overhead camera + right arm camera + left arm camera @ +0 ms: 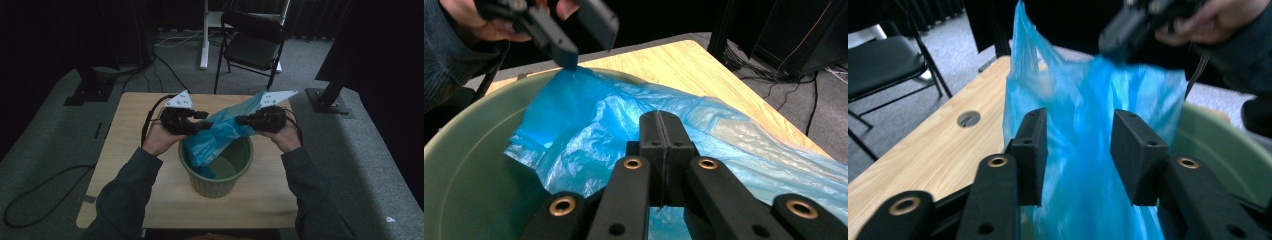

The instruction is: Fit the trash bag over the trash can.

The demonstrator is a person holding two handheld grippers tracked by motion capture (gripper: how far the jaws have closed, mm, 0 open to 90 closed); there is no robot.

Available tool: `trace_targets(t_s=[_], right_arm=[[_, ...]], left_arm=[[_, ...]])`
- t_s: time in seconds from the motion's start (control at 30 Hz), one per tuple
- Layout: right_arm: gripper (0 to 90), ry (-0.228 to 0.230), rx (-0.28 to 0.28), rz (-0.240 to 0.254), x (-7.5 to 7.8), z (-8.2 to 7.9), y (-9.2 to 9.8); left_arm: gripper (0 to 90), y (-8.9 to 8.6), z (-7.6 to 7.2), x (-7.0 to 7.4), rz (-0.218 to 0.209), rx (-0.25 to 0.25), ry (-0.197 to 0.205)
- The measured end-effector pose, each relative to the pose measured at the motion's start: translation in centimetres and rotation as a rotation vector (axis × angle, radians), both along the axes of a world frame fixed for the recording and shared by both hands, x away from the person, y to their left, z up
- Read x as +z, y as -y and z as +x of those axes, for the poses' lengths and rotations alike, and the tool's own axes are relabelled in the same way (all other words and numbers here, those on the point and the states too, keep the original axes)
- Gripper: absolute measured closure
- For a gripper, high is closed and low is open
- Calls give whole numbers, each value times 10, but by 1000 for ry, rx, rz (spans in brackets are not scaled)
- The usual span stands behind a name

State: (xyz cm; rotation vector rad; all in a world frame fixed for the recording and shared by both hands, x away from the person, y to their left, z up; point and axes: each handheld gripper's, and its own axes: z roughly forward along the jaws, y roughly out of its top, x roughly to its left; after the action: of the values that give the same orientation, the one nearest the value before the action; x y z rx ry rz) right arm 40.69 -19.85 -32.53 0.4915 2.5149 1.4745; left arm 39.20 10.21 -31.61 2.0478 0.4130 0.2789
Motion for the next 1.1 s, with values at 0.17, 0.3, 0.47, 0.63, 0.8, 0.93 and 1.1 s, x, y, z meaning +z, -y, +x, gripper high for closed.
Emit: trace_targets(t_s=[0.17, 0.3, 0.47, 0.63, 0.8, 0.93, 1.1], right_arm=[[899, 26, 22, 13, -3, -8, -7], [899, 48, 50, 19, -3, -13, -10], [899, 70, 81, 21, -1, -18, -9], [899, 88, 98, 24, 0, -20, -10], [898, 106, 105, 13, 0, -21, -14], [897, 115, 106, 1, 1, -23, -15], [896, 127, 99, -10, 2, -25, -12]], left_arm=[[518, 12, 3, 1, 9, 0, 0], [490, 21, 7, -4, 57, 21, -5], [475, 23, 16, -7, 23, 41, -36], [473, 28, 23, 0, -6, 77, -51], [464, 40, 29, 7, -21, 106, -60], [454, 49, 31, 5, 4, 115, -97], [627, 53, 28, -1, 40, 84, -120]])
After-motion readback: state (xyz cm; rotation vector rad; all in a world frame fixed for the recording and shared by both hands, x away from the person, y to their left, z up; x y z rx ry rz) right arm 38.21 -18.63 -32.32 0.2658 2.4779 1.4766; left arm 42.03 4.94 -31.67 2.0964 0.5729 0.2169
